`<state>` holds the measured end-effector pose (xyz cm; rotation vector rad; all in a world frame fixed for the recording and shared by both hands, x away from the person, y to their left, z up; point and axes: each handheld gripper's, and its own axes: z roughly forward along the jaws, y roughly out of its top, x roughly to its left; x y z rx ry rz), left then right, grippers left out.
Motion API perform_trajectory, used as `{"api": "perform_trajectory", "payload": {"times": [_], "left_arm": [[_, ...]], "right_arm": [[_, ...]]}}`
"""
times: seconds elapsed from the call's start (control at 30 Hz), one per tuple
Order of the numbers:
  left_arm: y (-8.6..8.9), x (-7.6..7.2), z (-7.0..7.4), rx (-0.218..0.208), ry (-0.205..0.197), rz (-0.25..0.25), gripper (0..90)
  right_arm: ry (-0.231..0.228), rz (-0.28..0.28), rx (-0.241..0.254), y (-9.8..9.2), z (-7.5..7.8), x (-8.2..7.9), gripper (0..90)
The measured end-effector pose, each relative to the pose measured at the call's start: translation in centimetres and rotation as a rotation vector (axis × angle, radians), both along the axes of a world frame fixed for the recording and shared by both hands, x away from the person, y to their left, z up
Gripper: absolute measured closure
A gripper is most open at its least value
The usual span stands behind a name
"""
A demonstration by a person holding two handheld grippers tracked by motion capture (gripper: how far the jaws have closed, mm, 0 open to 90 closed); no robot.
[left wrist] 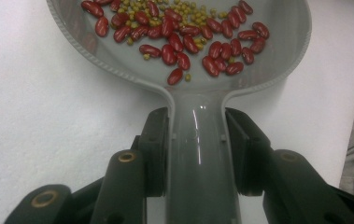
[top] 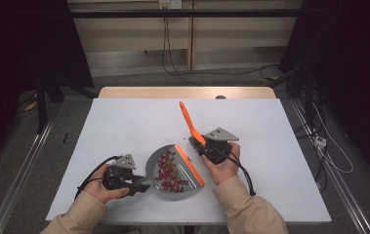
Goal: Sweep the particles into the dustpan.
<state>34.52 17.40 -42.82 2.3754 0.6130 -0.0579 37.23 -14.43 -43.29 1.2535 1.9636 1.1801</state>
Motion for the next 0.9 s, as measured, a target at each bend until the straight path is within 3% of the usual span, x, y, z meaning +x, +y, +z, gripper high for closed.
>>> {"api": "perform_trajectory", "payload": {"times": [0.1, 0.17, 0.27, 0.4, 0.47, 0.53, 0.67, 0.9], "left_arm": [[0.1, 0.1, 0.0, 0.001, 0.004, 0.002, 62.4], [0.0, 0.1, -0.1, -0.011, 0.011, 0.008, 62.5], [0.0, 0.1, -0.1, -0.009, 0.011, 0.012, 62.5], [0.0, 0.1, -0.1, -0.011, 0.012, 0.013, 62.5], [0.0, 0.1, -0.1, -0.009, 0.01, 0.019, 62.5], [0.1, 0.1, -0.1, -0.006, 0.012, 0.017, 62.5], [0.4, 0.3, 0.1, 0.003, 0.007, 0.036, 62.3], [0.7, 0.7, 0.0, 0.003, 0.014, 0.062, 61.9]], "right_arm": [[-0.007, 0.008, -0.001, 0.2, -0.9, -0.2, 71.3], [0.015, 0.031, 0.007, 0.9, -0.8, -0.4, 71.2], [0.017, 0.063, -0.013, 2.2, -0.8, -1.1, 71.0], [0.013, 0.11, 0.004, 3.5, -0.6, -2.0, 71.0], [0.018, 0.119, 0.069, 3.5, -0.2, -2.2, 71.2], [0.004, 0.13, 0.094, 3.3, 0.6, -2.2, 71.3], [-0.016, 0.085, 0.103, 2.0, 1.4, -0.7, 71.2], [-0.043, -0.006, 0.018, 0.0, 0.5, 3.1, 71.2]]}}
